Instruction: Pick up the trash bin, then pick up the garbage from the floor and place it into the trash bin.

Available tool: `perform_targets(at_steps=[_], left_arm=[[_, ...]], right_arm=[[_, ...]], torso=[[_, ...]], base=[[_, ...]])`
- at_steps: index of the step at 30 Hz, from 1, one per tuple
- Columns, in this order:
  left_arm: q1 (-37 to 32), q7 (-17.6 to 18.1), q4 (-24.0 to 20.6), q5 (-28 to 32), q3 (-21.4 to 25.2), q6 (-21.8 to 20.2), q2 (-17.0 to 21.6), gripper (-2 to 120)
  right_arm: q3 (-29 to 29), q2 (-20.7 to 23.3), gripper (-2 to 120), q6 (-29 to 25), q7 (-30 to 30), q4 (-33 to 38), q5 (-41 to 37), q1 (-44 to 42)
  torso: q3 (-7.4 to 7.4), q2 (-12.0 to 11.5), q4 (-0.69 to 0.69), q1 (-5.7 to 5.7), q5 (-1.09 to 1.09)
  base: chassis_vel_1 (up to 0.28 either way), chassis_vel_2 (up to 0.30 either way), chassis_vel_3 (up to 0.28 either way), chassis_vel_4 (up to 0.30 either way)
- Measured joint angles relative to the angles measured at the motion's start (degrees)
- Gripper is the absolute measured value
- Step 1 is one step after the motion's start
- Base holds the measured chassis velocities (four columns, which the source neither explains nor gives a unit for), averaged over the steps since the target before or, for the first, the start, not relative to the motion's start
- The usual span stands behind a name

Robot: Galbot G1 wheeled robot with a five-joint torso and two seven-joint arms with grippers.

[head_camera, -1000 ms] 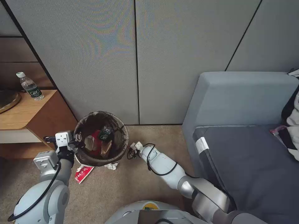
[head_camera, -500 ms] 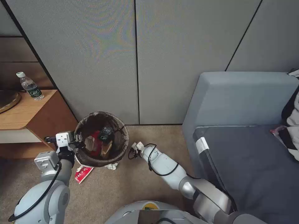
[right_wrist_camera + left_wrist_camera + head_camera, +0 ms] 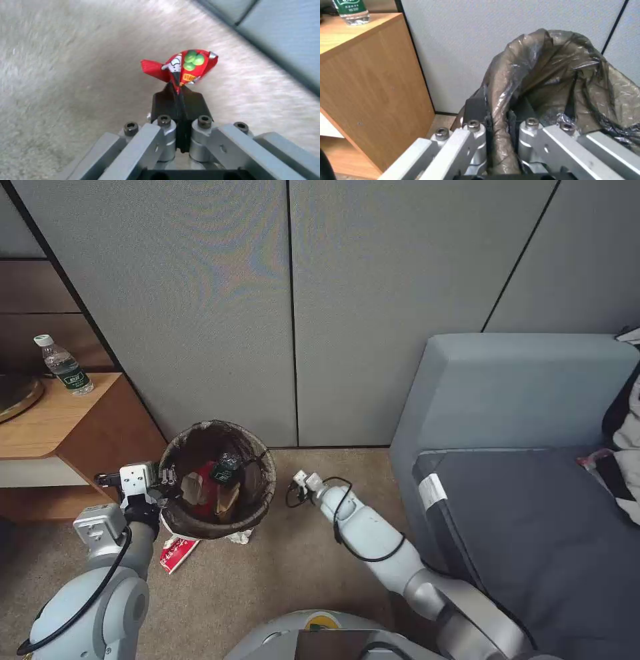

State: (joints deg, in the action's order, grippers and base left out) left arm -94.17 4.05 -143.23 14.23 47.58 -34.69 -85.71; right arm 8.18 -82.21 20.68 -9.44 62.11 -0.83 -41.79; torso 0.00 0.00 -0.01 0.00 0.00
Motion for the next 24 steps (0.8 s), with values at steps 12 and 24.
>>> perform_targets(at_steps=[12, 24], left_arm=[[0.5, -0.1, 0.0, 0.5, -0.5, -0.2, 0.9, 7], [1.0, -0.5, 2.4, -1.1, -1.7, -0.1, 2.0, 7]], right_arm=[[-9.2, 9.0, 0, 3.3, 1.8, 29.5, -5.0, -13.0], [-16.3, 14.3, 0, 7.0, 3.6, 58.2, -14.2, -20.7]], torso=[[-0.01, 0.0, -0.01, 0.00, 0.01], [0.00, 0.0, 0.00, 0.00, 0.00]], base=[[0.000, 0.000, 0.000, 0.000], [0.000, 0.000, 0.000, 0.000]])
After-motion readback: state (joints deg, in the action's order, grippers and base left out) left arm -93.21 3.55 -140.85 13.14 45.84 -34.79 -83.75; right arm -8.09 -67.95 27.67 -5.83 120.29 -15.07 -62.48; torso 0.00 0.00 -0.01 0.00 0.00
